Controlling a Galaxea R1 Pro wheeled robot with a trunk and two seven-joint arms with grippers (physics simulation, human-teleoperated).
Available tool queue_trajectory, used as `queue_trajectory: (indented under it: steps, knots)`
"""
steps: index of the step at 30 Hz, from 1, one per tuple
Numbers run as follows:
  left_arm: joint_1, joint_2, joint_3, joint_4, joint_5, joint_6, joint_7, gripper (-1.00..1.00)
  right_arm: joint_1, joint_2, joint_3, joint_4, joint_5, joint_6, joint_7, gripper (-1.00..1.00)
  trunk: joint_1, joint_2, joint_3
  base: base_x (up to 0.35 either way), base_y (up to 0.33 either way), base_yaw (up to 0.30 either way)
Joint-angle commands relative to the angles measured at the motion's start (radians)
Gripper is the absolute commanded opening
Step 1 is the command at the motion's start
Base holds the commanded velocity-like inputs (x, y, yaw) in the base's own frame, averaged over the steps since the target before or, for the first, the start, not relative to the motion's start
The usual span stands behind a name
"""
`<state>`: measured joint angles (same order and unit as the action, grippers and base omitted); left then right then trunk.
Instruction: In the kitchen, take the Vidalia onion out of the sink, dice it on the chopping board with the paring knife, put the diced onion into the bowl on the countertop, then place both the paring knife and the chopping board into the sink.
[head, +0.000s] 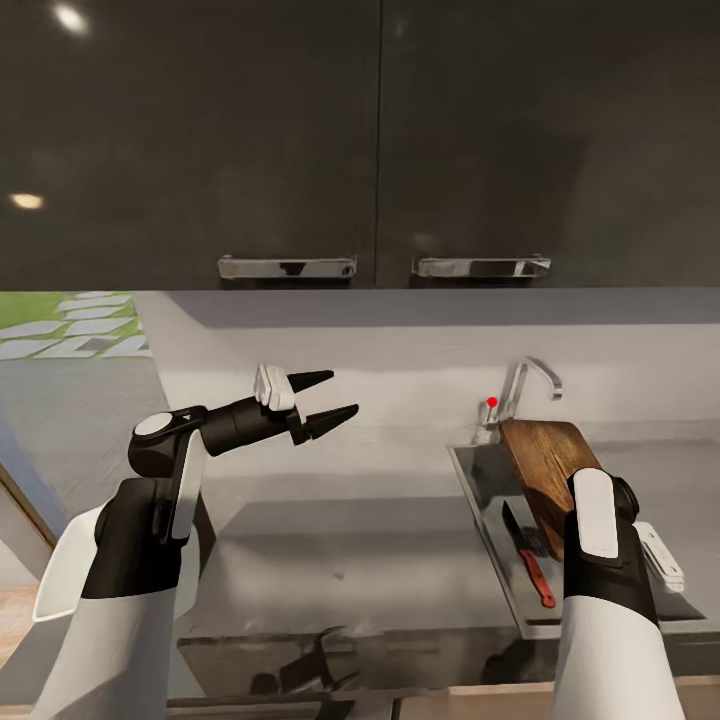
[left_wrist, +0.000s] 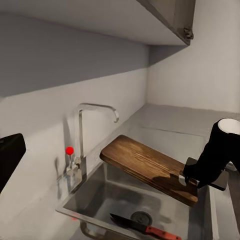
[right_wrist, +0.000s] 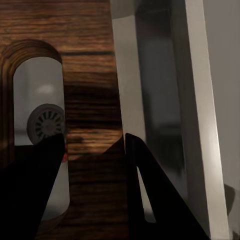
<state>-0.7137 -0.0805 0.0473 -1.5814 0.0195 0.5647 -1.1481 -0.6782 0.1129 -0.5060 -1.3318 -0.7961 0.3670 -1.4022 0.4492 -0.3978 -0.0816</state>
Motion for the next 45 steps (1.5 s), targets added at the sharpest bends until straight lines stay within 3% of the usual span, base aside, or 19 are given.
queue_trajectory:
  steps: [1, 17, 21, 25, 26, 27, 28, 34, 38, 39, 45]
  knots:
    - [-0.001, -0.001, 0.002, 0.0, 0.002, 0.01, -0.004, 1.0, -0.001, 0.001, -0.002, -0.001, -0.003, 0.011, -0.004, -1.0, 0.001, -0.002, -0.003, 0.022, -0.002, 0.004]
    - [-0.001, -0.001, 0.001, 0.0, 0.002, 0.011, -0.003, 1.0, -0.001, 0.001, 0.0, -0.001, -0.003, 0.012, -0.004, -1.0, 0.001, -0.002, -0.026, 0.001, 0.0, 0.06]
    - [-0.001, -0.012, -0.002, -0.001, 0.001, 0.017, 0.015, 1.0, -0.001, 0.001, 0.001, -0.001, -0.003, 0.013, -0.004, -1.0, 0.001, -0.002, -0.032, 0.0, 0.0, 0.064]
    - [-0.013, -0.041, -0.005, -0.001, -0.001, 0.145, 0.156, 1.0, -0.001, 0.001, 0.002, -0.001, -0.003, 0.013, -0.004, -1.0, 0.001, -0.002, -0.038, 0.0, 0.0, 0.062]
    - [-0.029, -0.046, -0.006, 0.0, -0.001, 0.214, 0.205, 1.0, -0.001, 0.001, 0.002, -0.001, -0.002, 0.013, -0.004, -1.0, 0.001, -0.002, -0.039, 0.0, 0.0, 0.062]
    - [-0.057, -0.058, -0.006, 0.007, -0.001, 0.34, 0.29, 1.0, -0.001, 0.001, 0.002, -0.001, -0.002, 0.013, -0.004, -1.0, 0.001, -0.002, -0.041, 0.0, 0.0, 0.062]
    - [-0.075, -0.072, -0.007, 0.022, -0.001, 0.388, 0.338, 1.0, -0.001, 0.001, 0.002, -0.001, -0.003, 0.013, -0.004, -1.0, 0.001, -0.002, -0.042, 0.0, 0.0, 0.062]
    - [-0.099, -0.081, -0.022, 0.029, -0.001, 0.421, 0.364, 1.0, -0.001, 0.001, 0.002, -0.001, -0.002, 0.013, -0.004, -1.0, 0.001, -0.002, -0.052, 0.0, 0.0, 0.06]
    - [-0.101, -0.062, -0.066, 0.032, -0.001, 0.424, 0.366, 1.0, -0.001, 0.001, 0.003, -0.001, -0.002, 0.014, -0.004, -1.0, 0.001, -0.002, -0.058, 0.0, 0.0, 0.012]
    - [-0.101, -0.053, -0.096, 0.031, -0.001, 0.423, 0.366, 1.0, -0.001, 0.001, 0.003, -0.001, -0.002, 0.013, -0.004, -1.0, 0.001, -0.002, -0.059, 0.0, 0.0, 0.002]
    - [-0.101, -0.045, -0.142, 0.026, -0.001, 0.422, 0.366, 1.0, -0.001, 0.001, 0.002, -0.001, -0.003, 0.014, -0.004, -1.0, 0.001, -0.002, -0.068, 0.0, 0.0, 0.0]
